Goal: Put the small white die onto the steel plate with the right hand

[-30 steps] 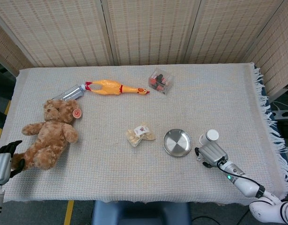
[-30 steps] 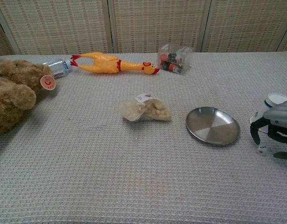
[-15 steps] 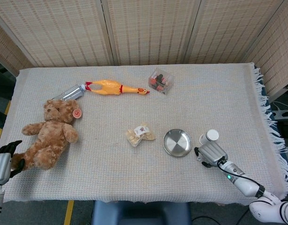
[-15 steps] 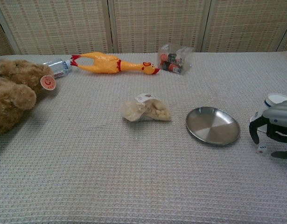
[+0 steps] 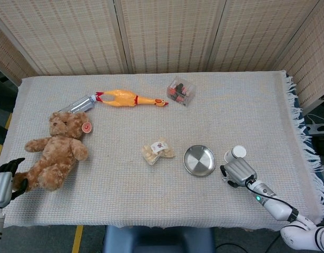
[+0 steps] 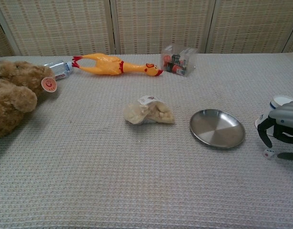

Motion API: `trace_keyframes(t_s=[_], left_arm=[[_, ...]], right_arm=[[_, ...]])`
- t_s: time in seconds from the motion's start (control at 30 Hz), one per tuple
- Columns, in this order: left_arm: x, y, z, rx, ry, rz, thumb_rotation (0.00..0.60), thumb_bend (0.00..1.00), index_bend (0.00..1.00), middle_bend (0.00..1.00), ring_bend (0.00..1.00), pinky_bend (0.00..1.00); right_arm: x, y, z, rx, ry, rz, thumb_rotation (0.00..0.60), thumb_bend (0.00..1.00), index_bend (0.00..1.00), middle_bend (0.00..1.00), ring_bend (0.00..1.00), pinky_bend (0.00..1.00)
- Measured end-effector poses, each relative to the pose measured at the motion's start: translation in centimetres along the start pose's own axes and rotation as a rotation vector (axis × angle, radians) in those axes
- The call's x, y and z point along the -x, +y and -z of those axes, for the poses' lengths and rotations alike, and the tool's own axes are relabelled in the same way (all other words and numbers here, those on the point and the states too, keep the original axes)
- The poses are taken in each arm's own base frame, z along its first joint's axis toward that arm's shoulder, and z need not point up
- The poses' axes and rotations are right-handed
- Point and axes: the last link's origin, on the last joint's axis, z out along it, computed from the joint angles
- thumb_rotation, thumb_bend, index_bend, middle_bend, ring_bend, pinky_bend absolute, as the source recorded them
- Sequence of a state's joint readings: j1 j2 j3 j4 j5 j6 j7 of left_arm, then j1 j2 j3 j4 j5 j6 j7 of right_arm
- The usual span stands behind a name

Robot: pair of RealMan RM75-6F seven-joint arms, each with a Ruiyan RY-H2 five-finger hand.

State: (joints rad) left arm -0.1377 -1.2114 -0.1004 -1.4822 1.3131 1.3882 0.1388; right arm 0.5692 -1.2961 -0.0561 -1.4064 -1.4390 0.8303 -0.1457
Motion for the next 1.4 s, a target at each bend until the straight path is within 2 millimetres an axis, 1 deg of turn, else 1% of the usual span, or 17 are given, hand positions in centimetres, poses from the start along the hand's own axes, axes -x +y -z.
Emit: trace_keyframes(t_s=[0.1, 0.27, 0.47, 0.53, 0.7, 0.77, 0.83, 0.97, 1.07, 1.23, 1.4], left_arm=[[0.0, 0.0, 0.0, -0.001, -0.002, 0.001, 0.6, 0.4, 0.19, 0.22, 0.25, 0.4], [0.0, 0.0, 0.0, 0.001, -0.003, 0.002, 0.6, 0.4, 0.19, 0.22, 0.25, 0.4], [0.0, 0.0, 0.0, -0.001, -0.004, 0.003, 0.6, 0.4, 0.19, 0.22, 0.25, 0.4], [0.0, 0.0, 0.0, 0.0, -0.003, 0.004, 0.6, 0.4, 0.19, 0.22, 0.25, 0.4], [-0.1, 0.0, 0.0, -0.001, 0.0, 0.006, 0.6, 0.4, 0.19, 0.22, 0.25, 0.4], [-0.1, 0.0, 0.0, -0.001, 0.0, 0.007, 0.6, 0.4, 0.19, 0.22, 0.25, 0.4], [-0.1, 0.0, 0.0, -0.001, -0.001, 0.006, 0.6, 0.4, 0.19, 0.22, 0.25, 0.4], [0.0, 0.0, 0.0, 0.001, -0.002, 0.005, 0.6, 0.4, 0.19, 0.22, 0.25, 0.4], [0.0, 0.0, 0.0, 0.0, -0.002, 0.005, 0.6, 0.4, 0.19, 0.22, 0.25, 0.4], [0.0, 0.0, 0.0, 0.001, -0.003, 0.005, 0.6, 0.4, 0.19, 0.22, 0.25, 0.4], [0.0, 0.0, 0.0, 0.001, -0.004, 0.003, 0.6, 0.4, 0.19, 0.21, 0.25, 0.4]], right_arm=[[0.0, 0.0, 0.1, 0.001, -0.005, 0.005, 0.6, 0.17, 0.51, 0.86, 0.86, 1.0], [0.1, 0.0, 0.0, 0.002, -0.021, 0.007, 0.6, 0.17, 0.43, 0.86, 0.87, 1.0], [0.2, -0.1, -0.1, -0.003, -0.025, 0.008, 0.6, 0.17, 0.41, 0.86, 0.87, 1.0], [0.2, -0.2, -0.1, -0.006, -0.024, 0.007, 0.6, 0.17, 0.42, 0.86, 0.87, 1.0], [0.3, -0.1, -0.1, -0.007, -0.022, 0.011, 0.6, 0.18, 0.51, 0.87, 0.87, 1.0], [0.4, -0.1, -0.1, -0.006, -0.024, 0.012, 0.6, 0.22, 0.53, 0.87, 0.87, 1.0], [0.4, 0.0, -0.1, -0.004, -0.026, 0.015, 0.6, 0.26, 0.54, 0.87, 0.87, 1.0], [0.4, 0.1, -0.2, 0.0, -0.023, 0.014, 0.6, 0.31, 0.54, 0.87, 0.87, 1.0], [0.2, 0.0, -0.2, -0.002, -0.01, 0.002, 0.6, 0.32, 0.55, 0.87, 0.87, 1.0], [-0.8, -0.4, 0.0, -0.023, 0.051, -0.038, 0.6, 0.32, 0.55, 0.87, 0.87, 1.0], [-2.8, -1.2, 0.1, -0.069, 0.147, -0.096, 0.6, 0.32, 0.55, 0.87, 0.87, 1.0]])
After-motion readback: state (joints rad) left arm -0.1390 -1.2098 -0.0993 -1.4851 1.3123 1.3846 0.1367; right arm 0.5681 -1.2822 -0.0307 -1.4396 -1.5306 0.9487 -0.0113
